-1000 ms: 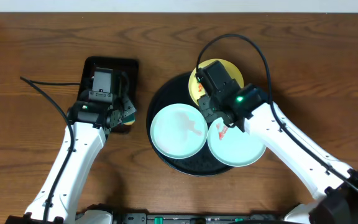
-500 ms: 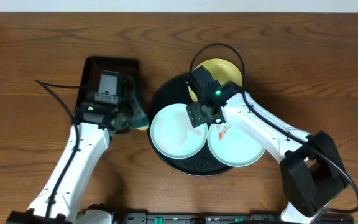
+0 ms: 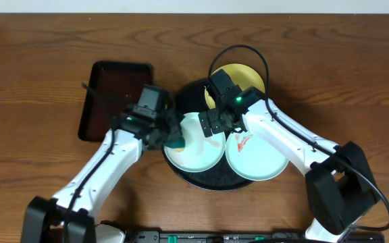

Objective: Clean dirty plates on tray and stack at the side

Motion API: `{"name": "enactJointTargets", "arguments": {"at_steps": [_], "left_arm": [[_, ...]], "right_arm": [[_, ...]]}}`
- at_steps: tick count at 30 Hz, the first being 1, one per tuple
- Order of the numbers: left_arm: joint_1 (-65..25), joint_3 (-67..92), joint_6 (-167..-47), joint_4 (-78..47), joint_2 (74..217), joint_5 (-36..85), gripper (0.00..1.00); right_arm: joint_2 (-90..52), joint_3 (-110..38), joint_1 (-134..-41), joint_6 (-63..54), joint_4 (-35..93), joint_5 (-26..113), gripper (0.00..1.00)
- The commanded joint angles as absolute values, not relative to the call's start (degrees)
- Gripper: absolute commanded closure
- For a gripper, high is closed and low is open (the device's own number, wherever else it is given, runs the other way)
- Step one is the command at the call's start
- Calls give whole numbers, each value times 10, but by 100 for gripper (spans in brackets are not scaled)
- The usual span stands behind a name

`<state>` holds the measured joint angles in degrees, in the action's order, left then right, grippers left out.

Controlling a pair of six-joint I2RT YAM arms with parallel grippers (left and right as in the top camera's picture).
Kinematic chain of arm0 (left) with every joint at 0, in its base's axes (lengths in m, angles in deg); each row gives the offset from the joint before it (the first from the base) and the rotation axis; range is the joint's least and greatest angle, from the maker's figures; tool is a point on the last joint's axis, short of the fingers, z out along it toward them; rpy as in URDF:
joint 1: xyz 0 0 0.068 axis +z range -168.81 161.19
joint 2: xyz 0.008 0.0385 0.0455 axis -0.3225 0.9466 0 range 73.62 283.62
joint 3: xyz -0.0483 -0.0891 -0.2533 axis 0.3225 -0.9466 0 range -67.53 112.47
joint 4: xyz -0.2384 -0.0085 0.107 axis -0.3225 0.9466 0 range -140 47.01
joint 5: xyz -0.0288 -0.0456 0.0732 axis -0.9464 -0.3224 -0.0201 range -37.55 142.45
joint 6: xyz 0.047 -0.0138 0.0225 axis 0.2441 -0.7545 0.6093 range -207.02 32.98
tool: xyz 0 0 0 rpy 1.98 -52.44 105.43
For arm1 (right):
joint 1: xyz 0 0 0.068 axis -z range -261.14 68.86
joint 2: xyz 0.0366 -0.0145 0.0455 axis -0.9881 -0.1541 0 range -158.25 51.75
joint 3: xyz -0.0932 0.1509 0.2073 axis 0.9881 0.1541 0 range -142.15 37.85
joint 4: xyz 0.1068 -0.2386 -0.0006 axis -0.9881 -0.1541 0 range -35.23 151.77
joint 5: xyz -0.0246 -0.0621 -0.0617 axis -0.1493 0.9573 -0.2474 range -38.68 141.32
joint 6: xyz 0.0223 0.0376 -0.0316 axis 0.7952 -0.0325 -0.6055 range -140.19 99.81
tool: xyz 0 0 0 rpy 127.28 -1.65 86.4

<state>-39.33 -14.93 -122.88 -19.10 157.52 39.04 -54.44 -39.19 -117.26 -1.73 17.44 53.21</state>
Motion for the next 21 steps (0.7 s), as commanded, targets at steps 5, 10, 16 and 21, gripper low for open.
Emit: {"name": "enactJointTargets", "arguments": {"at_steps": [5, 10, 16, 21], "left_arm": [[-402, -149, -1268, -210, 1627, 397, 92], [-402, -149, -1267, -212, 1640, 396, 92], [-405, -149, -1267, -223, 1640, 396, 92], [-431, -149, -1268, -224, 1640, 396, 92]], "right_arm": [[-540, -392, -1168, -14, 174, 532, 1], [-540, -392, -1172, -14, 169, 532, 1], [-540, -392, -1172, -13, 172, 546, 1], [-540, -392, -1172, -13, 175, 549, 1]]}}
